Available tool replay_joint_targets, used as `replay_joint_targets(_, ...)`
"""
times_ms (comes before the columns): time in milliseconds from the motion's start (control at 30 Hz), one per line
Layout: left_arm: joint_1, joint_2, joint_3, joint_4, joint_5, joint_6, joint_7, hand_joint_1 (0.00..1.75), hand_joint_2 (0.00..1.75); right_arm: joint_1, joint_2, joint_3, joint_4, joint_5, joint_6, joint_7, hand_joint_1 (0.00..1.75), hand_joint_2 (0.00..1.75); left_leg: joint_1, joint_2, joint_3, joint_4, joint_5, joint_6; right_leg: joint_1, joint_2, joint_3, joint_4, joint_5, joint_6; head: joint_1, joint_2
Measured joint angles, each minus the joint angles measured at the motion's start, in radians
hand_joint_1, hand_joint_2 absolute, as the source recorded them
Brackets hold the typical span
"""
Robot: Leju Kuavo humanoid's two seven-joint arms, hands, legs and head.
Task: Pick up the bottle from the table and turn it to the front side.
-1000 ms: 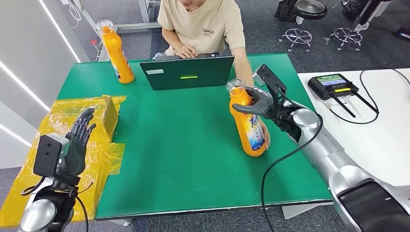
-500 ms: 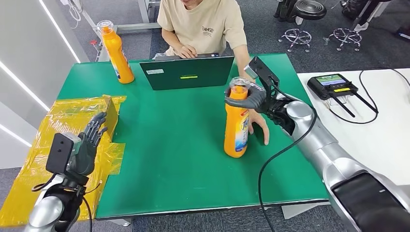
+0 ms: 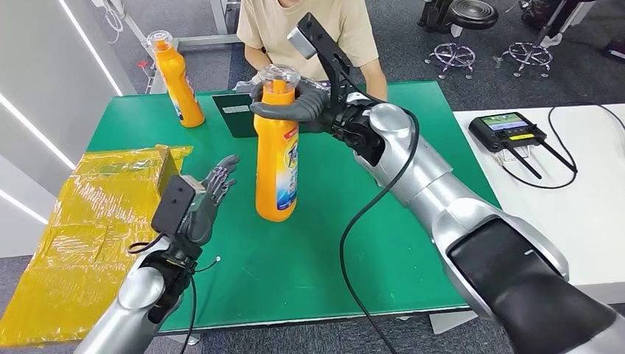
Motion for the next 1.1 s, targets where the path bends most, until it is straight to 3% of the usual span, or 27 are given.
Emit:
replay_joint_targets(267, -0.057, -0.069, -0.087, 0.066, -0.027, 0.019, 0.008, 0.00, 0.00, -0.007, 0.029, 0.000, 0.019, -0.043, -0.036, 0.001, 1.75, 1.75, 0.000, -0.001, 0.000, 0.001, 0.000, 0.000, 0.000, 0.000, 0.000, 0.000, 0.001, 0.001, 0.000, 0.000)
replay_joint_targets(400, -0.071, -0.093, -0.108, 0.097, -0.030, 0.023, 0.010, 0.00, 1.75, -0.008, 0.029, -0.002, 0.024, -0.050, -0.044, 0.004, 1.75, 1.75, 0.000, 0.000, 0.000, 0.001, 0.000, 0.000, 0.000, 0.000, 0.000, 0.000, 0.002, 0.001, 0.000, 0.000)
replay_joint_targets(600, -0.082, -0.127, -0.151, 0.137, -0.042, 0.020, 0.023, 0.01, 1.75, -0.007, 0.029, -0.011, 0.038, -0.058, -0.057, 0.004, 1.75, 1.75, 0.000, 0.000, 0.000, 0.001, 0.000, 0.000, 0.000, 0.000, 0.000, 0.000, 0.002, 0.001, 0.000, 0.000)
replay_joint_targets(667, -0.083, -0.134, -0.164, 0.145, -0.045, 0.018, 0.030, 0.14, 1.75, -0.006, 0.029, -0.013, 0.042, -0.060, -0.060, 0.004, 1.75, 1.75, 0.000, 0.000, 0.000, 0.001, 0.000, 0.000, 0.000, 0.001, 0.000, 0.000, 0.002, 0.001, 0.000, 0.000)
replay_joint_targets(867, -0.093, -0.161, -0.197, 0.182, -0.065, 0.014, 0.067, 0.00, 1.75, 0.001, 0.024, -0.018, 0.047, -0.061, -0.068, 0.006, 1.75, 1.75, 0.000, 0.000, 0.000, 0.001, 0.000, 0.000, 0.000, 0.000, 0.000, 0.000, 0.002, 0.001, 0.000, 0.000)
replay_joint_targets(1100, -0.135, -0.196, -0.249, 0.283, -0.146, 0.139, 0.062, 0.00, 1.75, 0.005, 0.024, -0.028, 0.037, -0.055, -0.088, 0.026, 1.75, 1.75, 0.000, 0.000, 0.000, 0.001, 0.001, 0.000, 0.000, 0.000, 0.001, 0.000, 0.002, 0.001, 0.000, 0.000)
